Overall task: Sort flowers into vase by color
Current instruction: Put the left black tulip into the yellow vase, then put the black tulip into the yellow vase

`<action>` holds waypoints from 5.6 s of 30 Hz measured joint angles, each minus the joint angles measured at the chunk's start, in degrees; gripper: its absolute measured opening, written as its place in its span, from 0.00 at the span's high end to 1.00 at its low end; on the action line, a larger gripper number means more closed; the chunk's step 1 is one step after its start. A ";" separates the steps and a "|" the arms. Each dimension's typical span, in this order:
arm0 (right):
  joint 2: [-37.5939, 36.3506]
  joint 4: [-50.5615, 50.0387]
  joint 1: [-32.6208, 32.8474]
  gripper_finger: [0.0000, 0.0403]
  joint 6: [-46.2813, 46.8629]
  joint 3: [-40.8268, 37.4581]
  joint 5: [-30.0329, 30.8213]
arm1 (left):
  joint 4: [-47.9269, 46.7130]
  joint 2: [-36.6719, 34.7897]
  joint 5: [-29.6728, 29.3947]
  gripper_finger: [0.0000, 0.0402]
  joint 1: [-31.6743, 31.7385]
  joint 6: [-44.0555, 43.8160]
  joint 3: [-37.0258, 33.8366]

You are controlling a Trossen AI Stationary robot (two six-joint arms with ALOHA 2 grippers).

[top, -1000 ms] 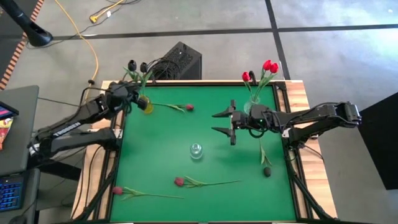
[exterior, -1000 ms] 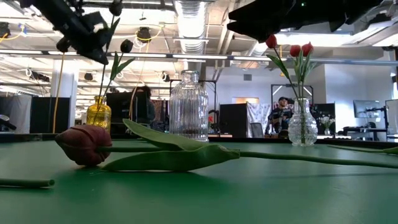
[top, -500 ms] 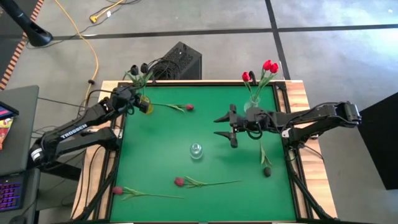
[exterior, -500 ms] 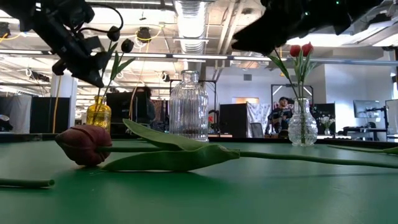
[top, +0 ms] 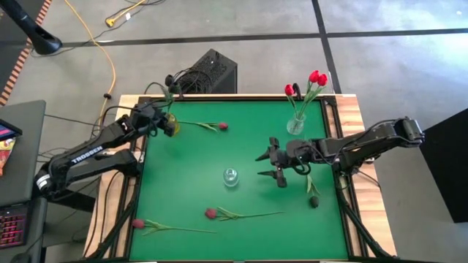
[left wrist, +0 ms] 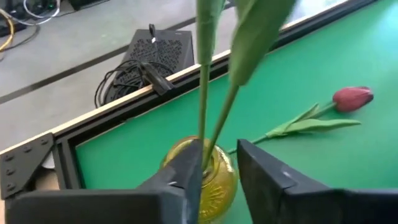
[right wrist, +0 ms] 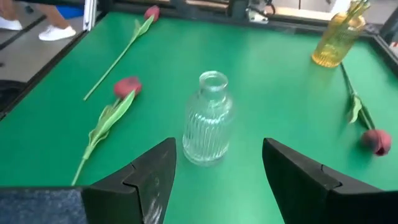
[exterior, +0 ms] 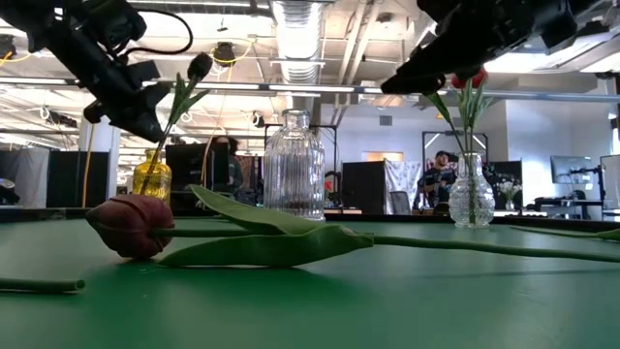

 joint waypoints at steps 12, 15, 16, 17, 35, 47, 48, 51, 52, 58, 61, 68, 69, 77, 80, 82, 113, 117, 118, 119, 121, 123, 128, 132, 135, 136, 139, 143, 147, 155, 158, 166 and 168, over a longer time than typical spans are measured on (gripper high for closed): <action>0.00 -31.62 0.28 0.34 4.43 11.20 0.11 | -17.32 -1.41 1.96 0.58 0.01 2.88 11.86; -0.02 -43.32 0.88 0.34 3.95 13.20 0.07 | -21.37 -1.41 7.97 0.57 0.00 2.77 14.46; -0.02 -47.00 1.28 0.34 2.98 13.35 -0.04 | -21.75 -1.41 10.73 0.57 -0.04 2.75 14.73; -0.02 -50.12 1.64 0.34 1.82 13.35 -0.47 | -21.98 -1.45 13.84 0.57 -0.18 2.49 14.78; 3.20 -71.73 5.51 0.34 -29.83 9.82 0.40 | -21.86 -1.37 29.54 0.57 -16.00 3.82 14.67; 15.73 -71.35 6.27 0.34 -46.97 5.57 7.83 | -21.11 -1.37 21.89 0.57 -29.26 -1.81 14.65; 16.66 -71.09 6.27 0.34 -47.16 5.57 7.85 | -21.12 -1.37 21.27 0.57 -29.94 -1.84 14.65; 19.06 -69.12 6.34 0.35 -47.19 5.57 7.85 | -21.12 -1.37 19.50 0.57 -31.42 -1.91 14.65; 19.76 -68.23 6.52 0.35 -47.23 5.57 7.85 | -21.12 -1.37 18.93 0.57 -31.75 -1.89 14.65; 23.61 -64.83 9.31 0.44 -48.00 5.85 9.19 | -21.12 -1.37 18.33 0.57 -32.11 -1.91 14.65; 25.13 -64.36 11.02 0.53 -43.98 5.88 9.81 | -21.13 -1.37 18.35 0.57 -32.11 -1.91 14.65; 24.71 -63.80 14.12 0.82 -34.77 5.65 9.24 | -21.15 -1.37 18.01 0.57 -32.11 -0.87 14.63; 24.38 -64.08 14.24 0.86 -33.70 5.59 8.83 | -21.12 -1.37 17.58 0.57 -32.11 -0.83 14.63; 16.52 -66.45 14.49 0.93 -30.01 5.72 5.49 | -19.99 -1.37 19.78 0.57 -32.11 -0.83 14.60; 12.45 -66.71 14.36 0.93 -29.09 7.27 6.43 | -17.78 -1.35 21.90 0.57 -32.11 -0.61 14.60; 9.66 -66.60 14.02 0.95 -28.36 8.88 6.79 | -15.71 -1.35 22.73 0.57 -32.11 0.06 14.60; -3.11 -6.27 -5.36 0.95 -8.55 16.74 4.53 | 32.22 20.95 24.08 0.57 -36.13 9.50 14.60; -0.88 -1.43 -7.85 0.95 -3.62 16.72 4.39 | 40.69 27.60 18.71 0.57 -35.77 13.14 14.60; -0.15 -0.34 -8.26 0.95 -2.64 16.72 4.28 | 43.46 29.28 18.66 0.57 -35.49 13.77 14.62; 0.50 0.88 -8.60 0.95 -2.20 16.74 3.99 | 46.16 30.80 19.26 0.57 -35.16 13.96 14.65; 2.03 2.38 -9.07 0.95 -2.05 16.72 3.15 | 50.07 33.83 21.27 0.57 -34.33 13.97 15.02; 3.42 4.21 -9.40 0.95 -2.03 16.72 3.02 | 50.87 36.43 22.15 0.57 -33.50 14.01 16.41; 5.96 8.19 -9.40 0.95 -2.42 16.72 2.68 | 50.45 40.97 22.26 0.57 -31.87 14.47 20.08; 6.11 8.67 -9.40 0.95 -3.15 16.72 2.69 | 50.36 41.80 22.67 0.57 -31.37 14.90 21.44; 5.93 8.57 -9.40 0.95 -3.15 16.72 2.71 | 50.21 41.80 22.59 0.57 -31.17 14.86 21.58; 5.91 8.64 -9.40 0.95 -3.18 16.72 2.72 | 50.17 41.77 22.75 0.57 -31.10 14.86 21.58; 5.81 9.03 -9.67 0.95 -3.17 16.72 2.74 | 50.09 41.65 24.13 0.59 -31.06 14.84 21.58; 5.81 8.57 -10.07 0.95 -3.17 16.72 2.80 | 49.91 41.65 24.82 0.66 -31.12 14.78 21.58; 5.81 8.49 -10.40 0.95 -3.17 16.72 2.80 | 49.91 41.63 24.80 0.76 -31.01 14.68 21.58; 5.81 8.38 -10.40 0.93 -3.15 16.72 1.40 | 49.63 41.60 24.78 0.98 -30.33 14.09 21.58; 5.81 8.41 -10.40 0.88 -3.15 16.72 0.36 | 49.63 41.58 24.99 0.99 -29.71 13.12 21.58; 5.25 8.17 -10.83 0.65 -3.15 16.72 0.09 | 50.27 40.96 25.74 1.00 -29.19 12.96 21.58; 4.40 7.39 -11.20 0.57 -3.52 16.72 0.04 | 50.02 39.46 25.76 1.00 -28.54 13.58 21.58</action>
